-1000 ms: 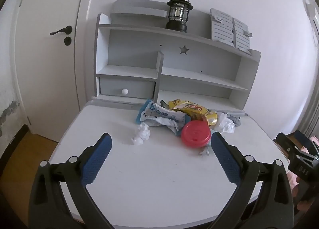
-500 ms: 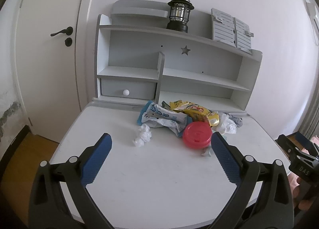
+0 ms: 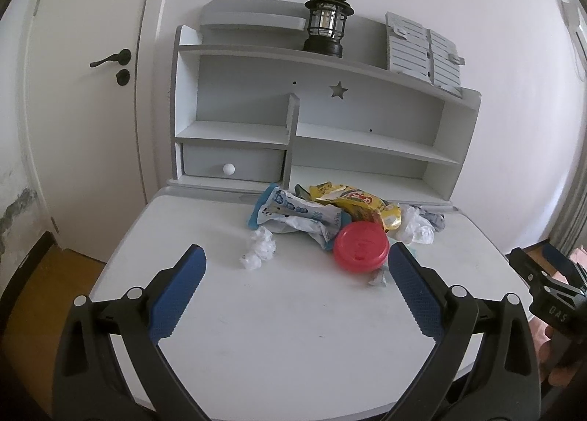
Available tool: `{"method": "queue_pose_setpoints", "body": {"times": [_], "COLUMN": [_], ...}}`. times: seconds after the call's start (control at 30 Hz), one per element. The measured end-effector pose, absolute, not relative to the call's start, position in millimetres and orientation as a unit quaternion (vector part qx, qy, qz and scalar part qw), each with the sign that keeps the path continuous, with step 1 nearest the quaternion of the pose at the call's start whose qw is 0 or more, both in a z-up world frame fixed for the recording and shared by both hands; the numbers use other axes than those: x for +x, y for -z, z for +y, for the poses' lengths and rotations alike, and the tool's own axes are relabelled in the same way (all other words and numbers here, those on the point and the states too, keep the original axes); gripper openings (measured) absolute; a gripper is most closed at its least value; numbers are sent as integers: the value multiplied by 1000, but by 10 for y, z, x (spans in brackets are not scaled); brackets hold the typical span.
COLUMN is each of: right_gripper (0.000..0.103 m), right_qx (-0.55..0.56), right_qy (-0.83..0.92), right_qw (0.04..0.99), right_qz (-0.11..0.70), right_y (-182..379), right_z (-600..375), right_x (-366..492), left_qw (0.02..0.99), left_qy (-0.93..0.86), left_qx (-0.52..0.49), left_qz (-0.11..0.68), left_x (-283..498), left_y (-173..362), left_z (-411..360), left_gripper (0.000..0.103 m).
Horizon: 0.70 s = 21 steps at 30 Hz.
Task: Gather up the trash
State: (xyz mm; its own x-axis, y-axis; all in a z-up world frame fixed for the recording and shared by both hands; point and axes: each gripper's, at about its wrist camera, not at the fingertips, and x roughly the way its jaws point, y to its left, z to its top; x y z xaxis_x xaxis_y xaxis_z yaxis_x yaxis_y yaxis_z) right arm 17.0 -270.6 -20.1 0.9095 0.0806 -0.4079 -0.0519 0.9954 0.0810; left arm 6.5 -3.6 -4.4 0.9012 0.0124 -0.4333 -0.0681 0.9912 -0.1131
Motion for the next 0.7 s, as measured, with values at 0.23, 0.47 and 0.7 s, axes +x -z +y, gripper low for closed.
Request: {"method": "queue_pose_setpoints", "body": {"times": [0.23, 0.47, 0.7], "right_gripper": [97, 97, 97], "right_qx": [25, 9, 13], "right_qy": [-31, -30, -30], "right_qw": [977, 976, 976], "right_qz": [211, 216, 214], "right_y": [222, 247, 270], "right_z": [-2672, -2646, -2637], "right_x": [162, 180, 176], "left_qw": [972, 970, 972], "left_qy": [-25, -28, -25], "left_qx": [-52, -49, -58], "left_qz": [229, 236, 228], "left_x": [64, 65, 55], "left_y": [80, 79, 108], "left_z": [-31, -21, 0], "left_gripper": [97, 97, 97]}}
